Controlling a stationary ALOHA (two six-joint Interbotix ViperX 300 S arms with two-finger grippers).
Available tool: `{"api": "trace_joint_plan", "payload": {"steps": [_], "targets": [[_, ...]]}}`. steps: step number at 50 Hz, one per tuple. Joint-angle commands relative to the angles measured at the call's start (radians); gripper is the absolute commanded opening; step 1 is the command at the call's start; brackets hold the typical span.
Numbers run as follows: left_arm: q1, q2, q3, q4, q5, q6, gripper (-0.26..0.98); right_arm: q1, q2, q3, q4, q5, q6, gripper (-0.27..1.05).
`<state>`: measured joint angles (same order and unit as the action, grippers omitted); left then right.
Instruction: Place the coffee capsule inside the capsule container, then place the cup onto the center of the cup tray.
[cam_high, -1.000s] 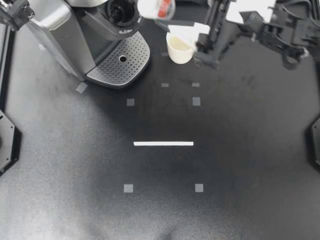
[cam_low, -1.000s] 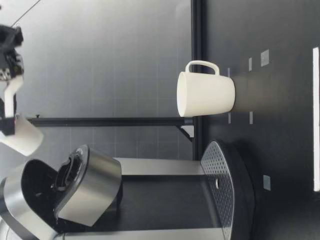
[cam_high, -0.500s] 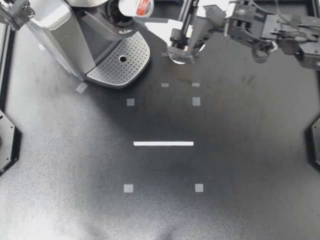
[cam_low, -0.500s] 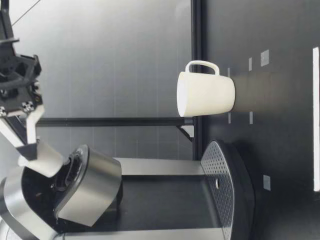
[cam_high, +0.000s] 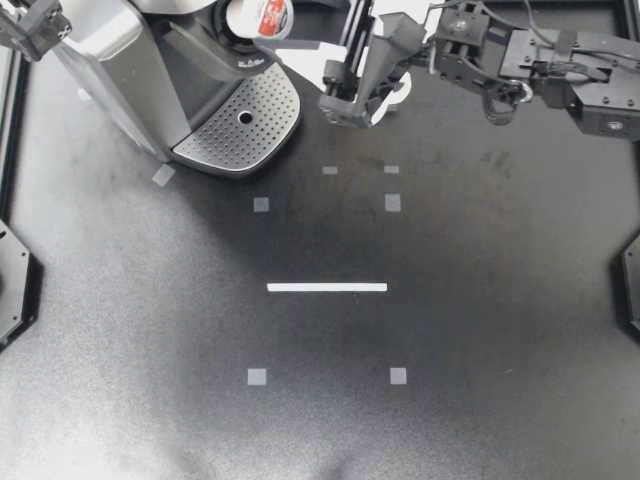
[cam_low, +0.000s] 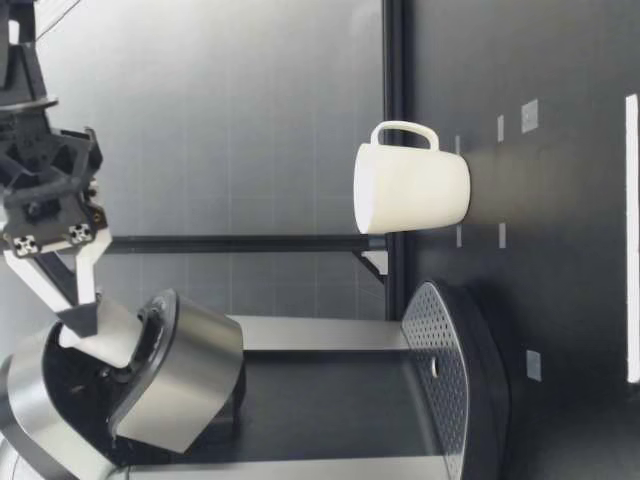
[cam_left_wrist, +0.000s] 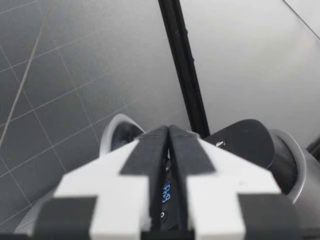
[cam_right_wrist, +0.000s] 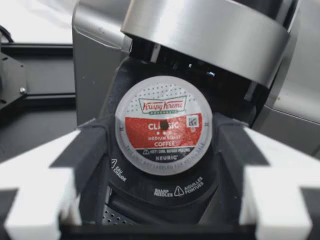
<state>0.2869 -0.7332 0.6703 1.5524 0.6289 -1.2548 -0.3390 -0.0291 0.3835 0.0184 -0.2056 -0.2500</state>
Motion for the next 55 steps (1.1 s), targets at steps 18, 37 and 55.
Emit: {"api": "trace_joint_plan", "payload": {"steps": [18,37,55], "targets": [[0.003,0.000,-0.011,0.009,0.000,0.002,0.14,-0.005,0.020,-0.052,-0.002,0.006,0.000,0.49],[0.003,0.000,-0.005,0.012,0.000,0.002,0.14,-0.005,0.049,-0.083,-0.012,0.005,-0.002,0.73],[0.003,0.000,-0.002,0.012,0.000,0.002,0.14,-0.005,0.040,-0.086,-0.023,-0.015,0.006,0.80]]}}
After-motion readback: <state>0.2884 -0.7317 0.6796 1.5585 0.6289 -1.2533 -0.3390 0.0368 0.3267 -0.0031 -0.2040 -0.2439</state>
